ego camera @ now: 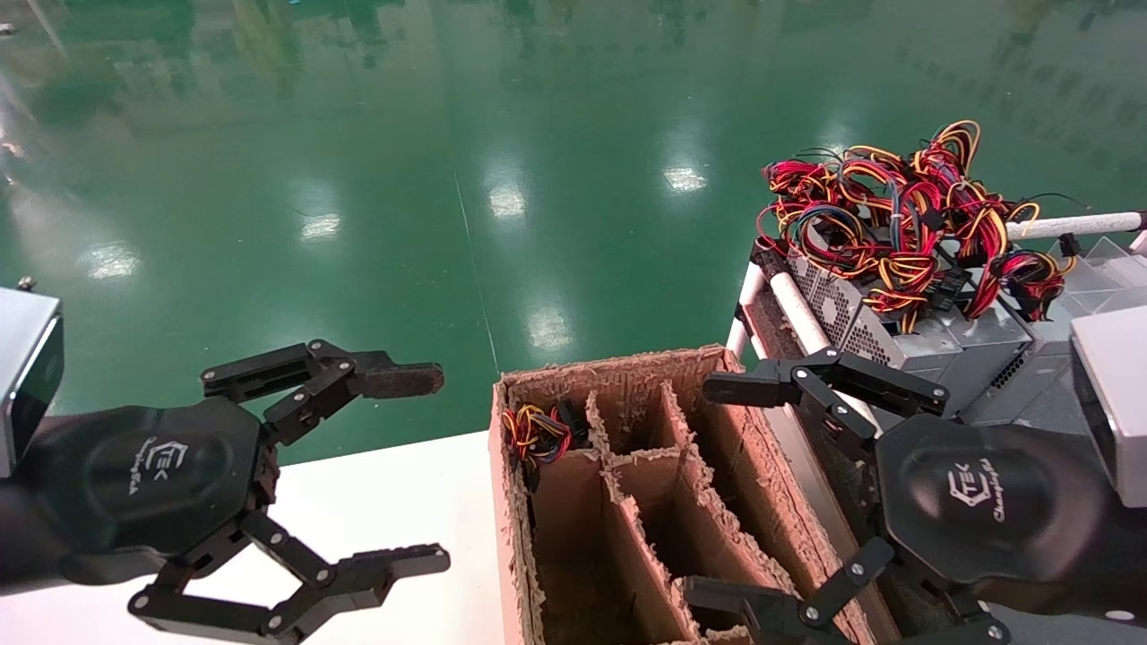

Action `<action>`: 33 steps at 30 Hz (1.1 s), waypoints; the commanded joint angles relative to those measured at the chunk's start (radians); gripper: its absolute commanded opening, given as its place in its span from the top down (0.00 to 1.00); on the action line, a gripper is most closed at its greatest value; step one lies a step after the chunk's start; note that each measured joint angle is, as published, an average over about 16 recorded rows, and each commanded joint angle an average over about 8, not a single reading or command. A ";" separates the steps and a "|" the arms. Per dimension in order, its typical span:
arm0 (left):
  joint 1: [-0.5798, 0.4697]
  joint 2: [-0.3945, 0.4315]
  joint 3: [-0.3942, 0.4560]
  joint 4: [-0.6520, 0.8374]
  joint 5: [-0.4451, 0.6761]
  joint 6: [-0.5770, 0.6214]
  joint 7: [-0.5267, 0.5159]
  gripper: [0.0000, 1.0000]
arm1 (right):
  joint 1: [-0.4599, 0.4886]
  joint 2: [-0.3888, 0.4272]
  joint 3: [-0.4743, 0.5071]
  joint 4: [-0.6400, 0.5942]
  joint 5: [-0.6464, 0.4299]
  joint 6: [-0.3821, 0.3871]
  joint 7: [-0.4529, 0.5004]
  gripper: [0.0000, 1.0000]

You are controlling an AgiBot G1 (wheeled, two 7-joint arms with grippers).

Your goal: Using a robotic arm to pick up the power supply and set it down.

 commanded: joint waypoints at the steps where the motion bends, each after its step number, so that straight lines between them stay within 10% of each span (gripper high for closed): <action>1: 0.000 0.000 0.000 0.000 0.000 0.000 0.000 1.00 | 0.000 0.000 0.000 0.000 0.000 0.000 0.000 0.00; 33: 0.000 0.000 0.000 0.000 0.000 0.000 0.000 1.00 | 0.000 0.000 0.000 0.000 0.000 0.000 0.000 0.00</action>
